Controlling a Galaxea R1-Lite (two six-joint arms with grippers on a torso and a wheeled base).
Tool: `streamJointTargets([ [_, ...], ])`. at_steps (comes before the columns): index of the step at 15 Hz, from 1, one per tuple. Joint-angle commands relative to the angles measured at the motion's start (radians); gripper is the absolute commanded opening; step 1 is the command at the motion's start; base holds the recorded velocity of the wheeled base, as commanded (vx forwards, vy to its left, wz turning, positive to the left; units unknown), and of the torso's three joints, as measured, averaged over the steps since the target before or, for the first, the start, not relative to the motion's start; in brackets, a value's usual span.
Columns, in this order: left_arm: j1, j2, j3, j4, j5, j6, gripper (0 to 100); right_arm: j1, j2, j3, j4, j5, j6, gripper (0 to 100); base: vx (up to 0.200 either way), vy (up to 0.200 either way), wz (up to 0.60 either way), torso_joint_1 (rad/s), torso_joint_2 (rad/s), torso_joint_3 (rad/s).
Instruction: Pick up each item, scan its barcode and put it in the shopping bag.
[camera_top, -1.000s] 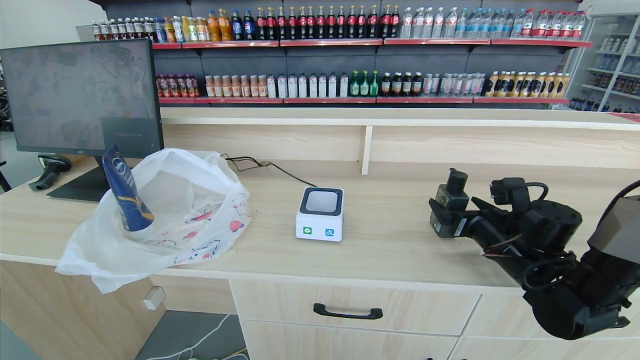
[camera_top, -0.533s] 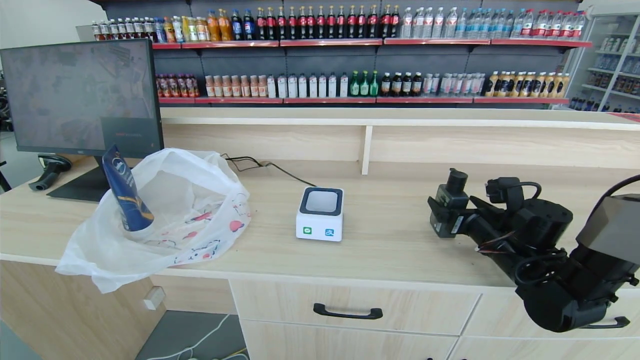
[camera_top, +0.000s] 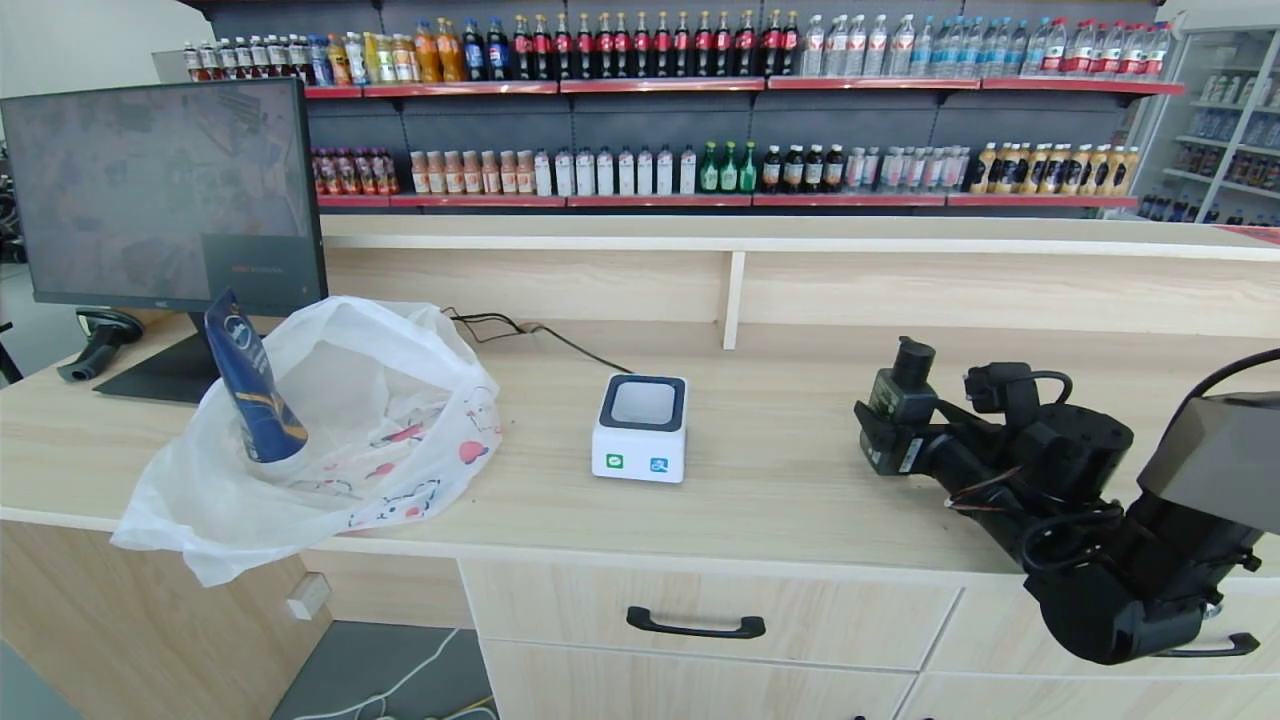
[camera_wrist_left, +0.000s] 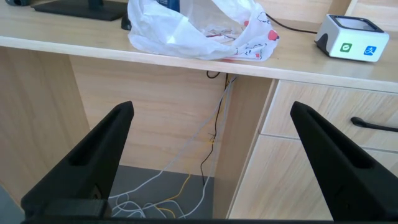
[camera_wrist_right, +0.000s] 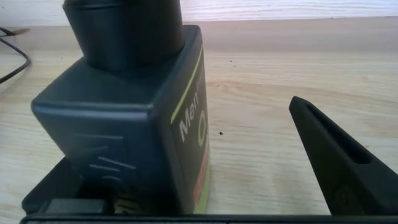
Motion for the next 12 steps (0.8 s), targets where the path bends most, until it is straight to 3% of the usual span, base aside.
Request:
streamJointTargets([
  [1,0.0,0.0,0.0,-0.001,0.0,0.0,100,0.002,0.004,-0.004,-0.001,0.0,0.0,0,0.0,0.0,0.0,0.0,0.0,0.0],
  [12,0.0,0.0,0.0,0.001,0.0,0.0,100,0.005,-0.034,-0.018,-0.001,0.0,0.0,0,0.0,0.0,0.0,0.0,0.0,0.0],
])
